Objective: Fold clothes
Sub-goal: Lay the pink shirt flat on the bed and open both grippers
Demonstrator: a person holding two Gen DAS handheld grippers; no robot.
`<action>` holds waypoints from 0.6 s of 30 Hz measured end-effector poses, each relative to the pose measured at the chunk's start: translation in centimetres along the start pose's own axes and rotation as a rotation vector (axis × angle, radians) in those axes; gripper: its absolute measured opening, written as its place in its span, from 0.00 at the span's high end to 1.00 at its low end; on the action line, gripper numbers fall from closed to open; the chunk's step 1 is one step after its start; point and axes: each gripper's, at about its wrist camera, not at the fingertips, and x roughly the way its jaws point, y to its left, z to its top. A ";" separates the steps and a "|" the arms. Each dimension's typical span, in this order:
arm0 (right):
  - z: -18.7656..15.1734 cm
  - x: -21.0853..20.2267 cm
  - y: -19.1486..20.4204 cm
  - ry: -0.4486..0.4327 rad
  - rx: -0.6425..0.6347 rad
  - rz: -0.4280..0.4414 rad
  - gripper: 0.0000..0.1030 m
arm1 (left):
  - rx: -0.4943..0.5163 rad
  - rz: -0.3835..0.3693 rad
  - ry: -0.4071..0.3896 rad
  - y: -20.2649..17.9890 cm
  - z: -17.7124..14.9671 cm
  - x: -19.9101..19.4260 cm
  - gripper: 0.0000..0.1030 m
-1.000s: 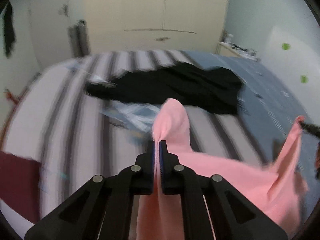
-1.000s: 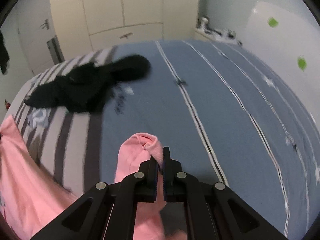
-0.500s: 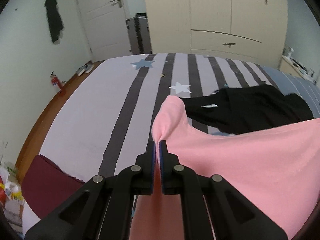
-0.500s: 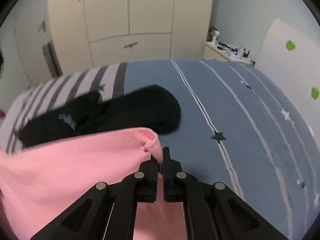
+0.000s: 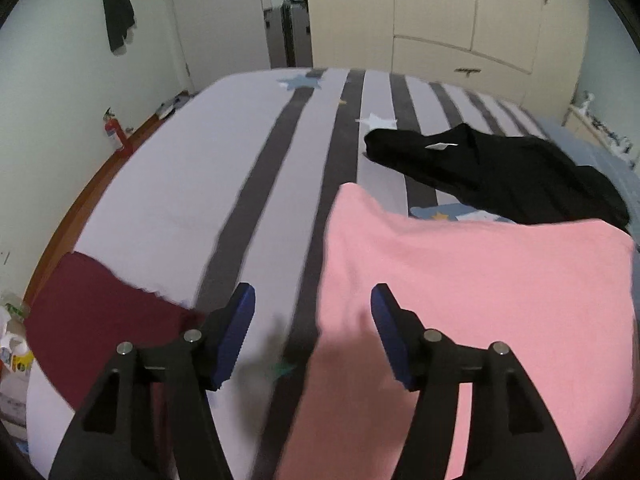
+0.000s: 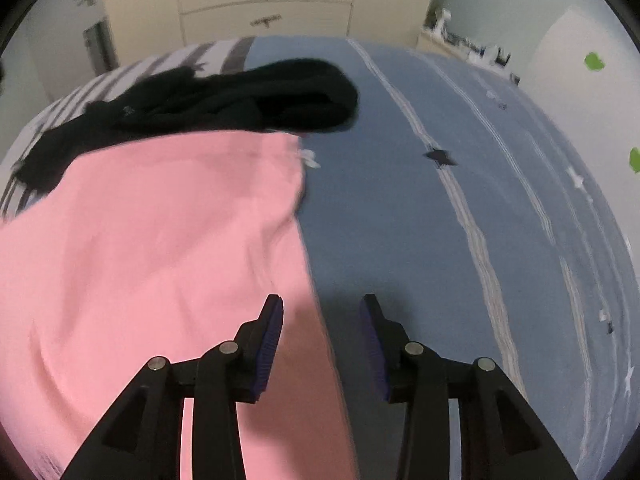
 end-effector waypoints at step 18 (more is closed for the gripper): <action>-31.6 -15.0 -2.7 0.149 0.099 0.130 0.53 | -0.239 -0.098 0.263 14.2 -26.6 -11.6 0.44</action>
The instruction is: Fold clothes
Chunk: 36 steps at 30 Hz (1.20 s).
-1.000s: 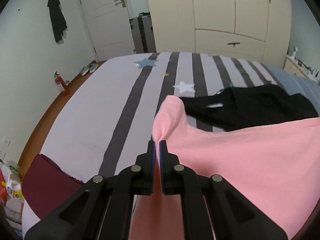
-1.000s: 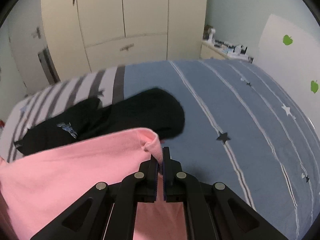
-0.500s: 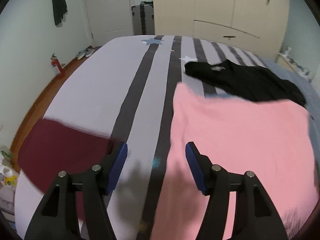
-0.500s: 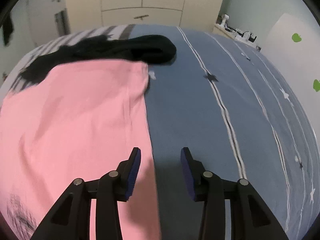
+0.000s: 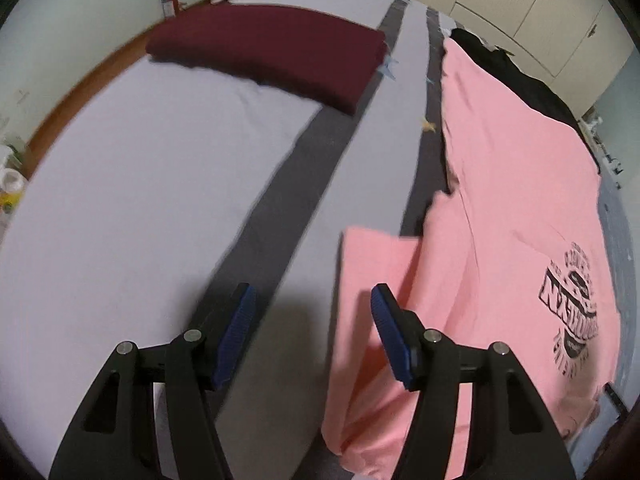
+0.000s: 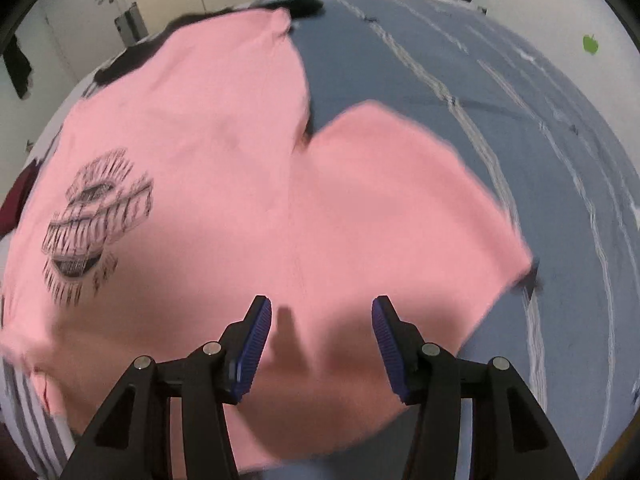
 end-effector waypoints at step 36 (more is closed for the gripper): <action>-7.9 -2.1 4.3 0.015 0.001 0.126 0.53 | -0.134 -0.192 0.002 2.2 -12.1 -8.7 0.55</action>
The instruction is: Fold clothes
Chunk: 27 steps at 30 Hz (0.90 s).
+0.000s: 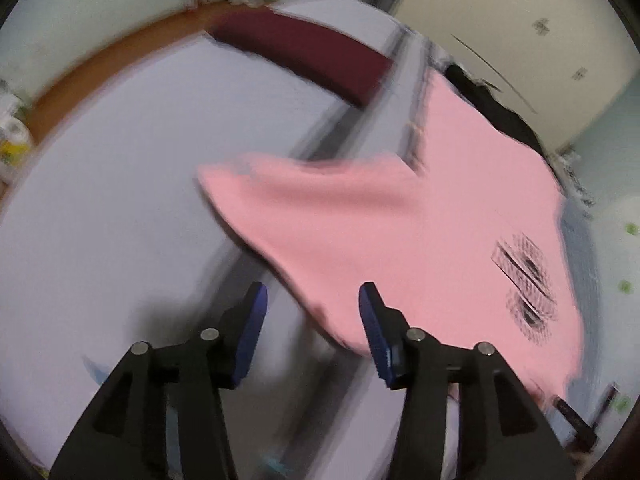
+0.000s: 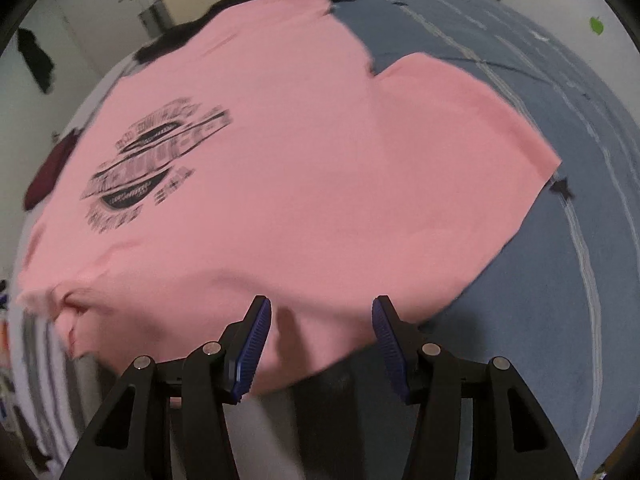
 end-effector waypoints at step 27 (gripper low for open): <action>-6.1 2.0 6.2 0.099 0.127 0.246 0.51 | 0.128 -0.175 0.144 -15.4 -11.5 8.0 0.78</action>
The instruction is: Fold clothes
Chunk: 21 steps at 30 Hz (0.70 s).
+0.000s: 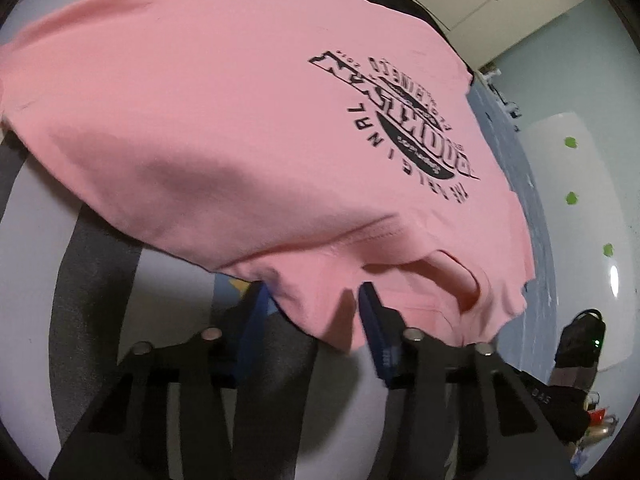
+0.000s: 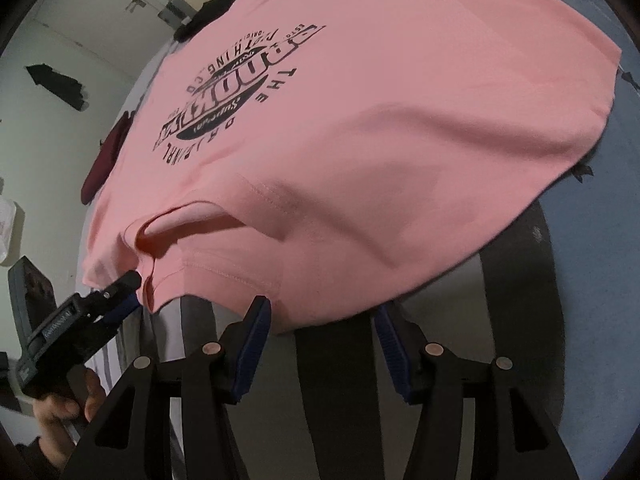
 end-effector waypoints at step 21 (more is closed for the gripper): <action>-4.0 -4.7 -0.7 0.052 -0.118 -0.034 0.96 | 0.114 0.120 0.054 -0.9 -6.9 -5.9 0.95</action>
